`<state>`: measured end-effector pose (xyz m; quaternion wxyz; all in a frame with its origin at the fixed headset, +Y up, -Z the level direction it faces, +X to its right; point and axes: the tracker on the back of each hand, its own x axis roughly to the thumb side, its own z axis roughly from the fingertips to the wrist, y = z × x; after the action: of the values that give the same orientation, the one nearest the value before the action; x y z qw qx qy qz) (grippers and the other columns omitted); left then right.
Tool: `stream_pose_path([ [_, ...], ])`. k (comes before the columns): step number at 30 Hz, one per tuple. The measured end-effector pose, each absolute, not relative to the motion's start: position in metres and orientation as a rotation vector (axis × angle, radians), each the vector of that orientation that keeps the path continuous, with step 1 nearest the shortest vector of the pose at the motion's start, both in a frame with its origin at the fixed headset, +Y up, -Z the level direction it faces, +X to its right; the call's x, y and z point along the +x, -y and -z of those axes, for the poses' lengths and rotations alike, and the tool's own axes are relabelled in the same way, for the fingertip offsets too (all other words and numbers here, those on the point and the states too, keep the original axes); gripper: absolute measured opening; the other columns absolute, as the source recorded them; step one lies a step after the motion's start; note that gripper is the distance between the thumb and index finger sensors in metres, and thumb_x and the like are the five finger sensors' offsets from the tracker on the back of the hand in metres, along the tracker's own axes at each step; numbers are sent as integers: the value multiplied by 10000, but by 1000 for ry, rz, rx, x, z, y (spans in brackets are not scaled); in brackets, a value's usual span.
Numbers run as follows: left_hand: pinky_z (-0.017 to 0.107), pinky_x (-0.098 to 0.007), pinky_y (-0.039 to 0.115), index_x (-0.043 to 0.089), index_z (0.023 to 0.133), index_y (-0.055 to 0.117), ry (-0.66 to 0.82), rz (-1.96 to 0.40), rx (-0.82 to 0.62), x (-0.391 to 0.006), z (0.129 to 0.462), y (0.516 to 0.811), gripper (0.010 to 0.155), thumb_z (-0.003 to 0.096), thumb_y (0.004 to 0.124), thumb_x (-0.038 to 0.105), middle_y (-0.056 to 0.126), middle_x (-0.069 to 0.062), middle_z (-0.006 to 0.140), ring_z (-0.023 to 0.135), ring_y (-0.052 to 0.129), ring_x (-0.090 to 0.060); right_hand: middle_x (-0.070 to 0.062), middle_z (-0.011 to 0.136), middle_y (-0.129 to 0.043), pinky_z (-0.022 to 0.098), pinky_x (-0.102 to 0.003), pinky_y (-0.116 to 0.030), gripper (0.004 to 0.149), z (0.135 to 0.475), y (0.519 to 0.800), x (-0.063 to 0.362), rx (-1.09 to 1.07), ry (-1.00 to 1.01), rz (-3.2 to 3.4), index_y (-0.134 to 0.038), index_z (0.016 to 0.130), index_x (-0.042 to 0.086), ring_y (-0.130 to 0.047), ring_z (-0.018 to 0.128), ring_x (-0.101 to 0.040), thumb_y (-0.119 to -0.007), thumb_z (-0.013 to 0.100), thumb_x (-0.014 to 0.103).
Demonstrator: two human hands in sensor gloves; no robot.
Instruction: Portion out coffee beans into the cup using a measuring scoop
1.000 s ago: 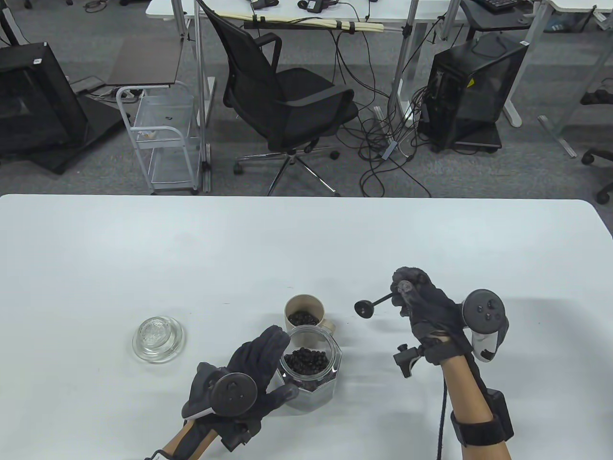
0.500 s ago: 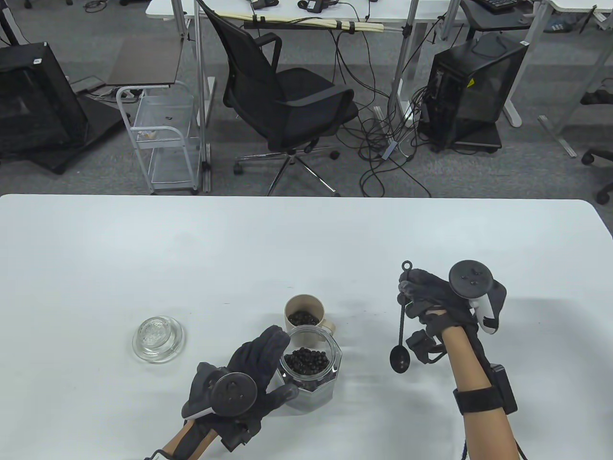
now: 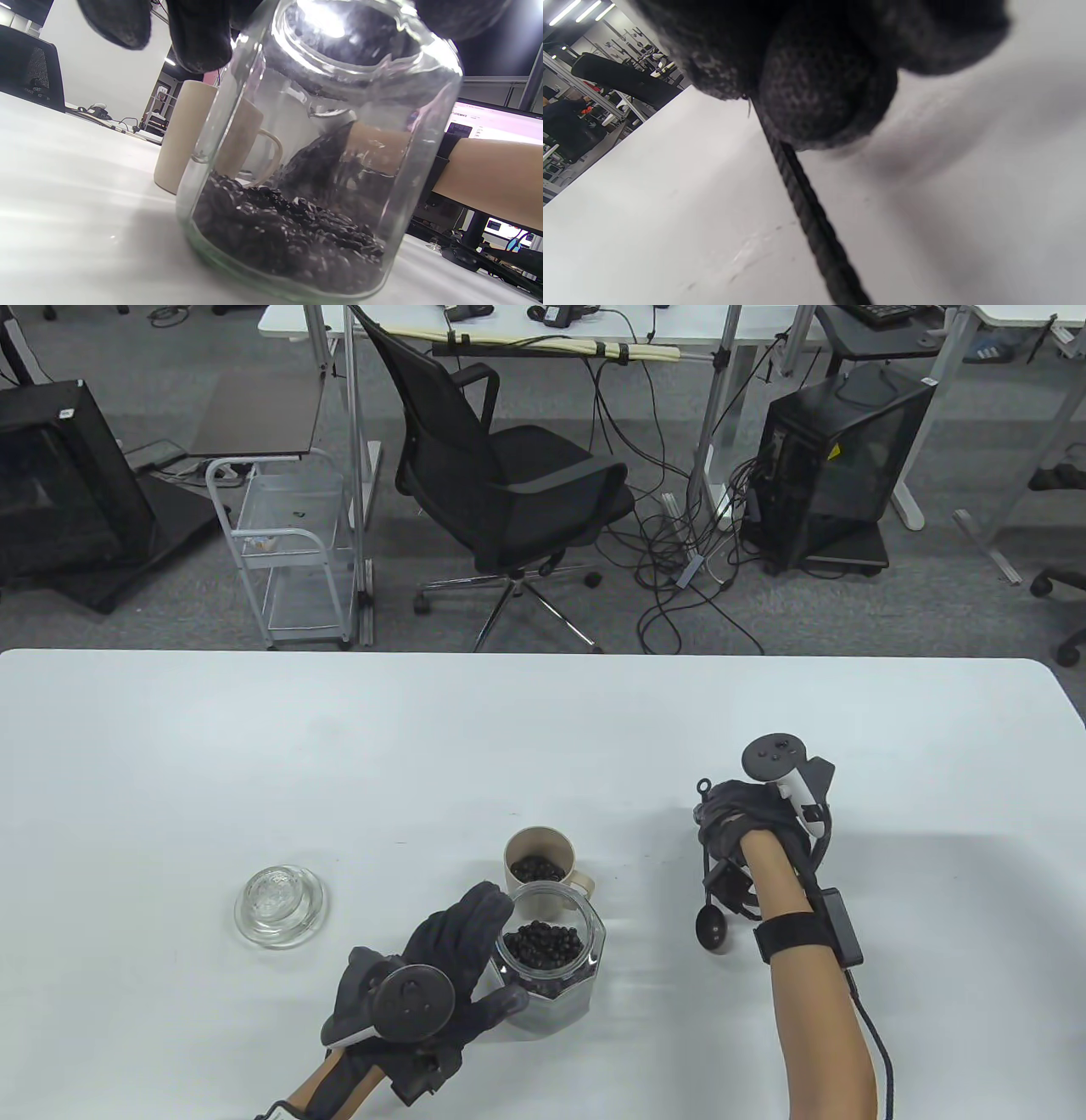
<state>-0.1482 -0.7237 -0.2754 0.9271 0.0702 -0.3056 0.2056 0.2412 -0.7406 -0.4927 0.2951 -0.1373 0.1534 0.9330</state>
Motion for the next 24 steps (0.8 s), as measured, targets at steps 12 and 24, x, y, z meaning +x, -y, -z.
stream_pose_path([
  [12, 767, -639, 577, 200, 1131, 105, 621, -410, 144, -148, 275, 723, 938, 509, 532, 756, 258, -138, 1245, 1099, 634, -362, -146, 517, -1076, 168, -298, -865, 490, 492, 746, 233, -455, -315, -2745, -905, 849, 65, -1033, 293, -182, -893, 455, 356],
  [24, 770, -646, 563, 224, 1138, 105, 625, -378, 159, -149, 274, 722, 931, 503, 524, 760, 261, -124, 1252, 1105, 624, -361, -155, 539, -1072, 172, -314, -860, 506, 487, 741, 225, -435, -294, -2876, -899, 855, 88, -1029, 294, -200, -866, 465, 410],
])
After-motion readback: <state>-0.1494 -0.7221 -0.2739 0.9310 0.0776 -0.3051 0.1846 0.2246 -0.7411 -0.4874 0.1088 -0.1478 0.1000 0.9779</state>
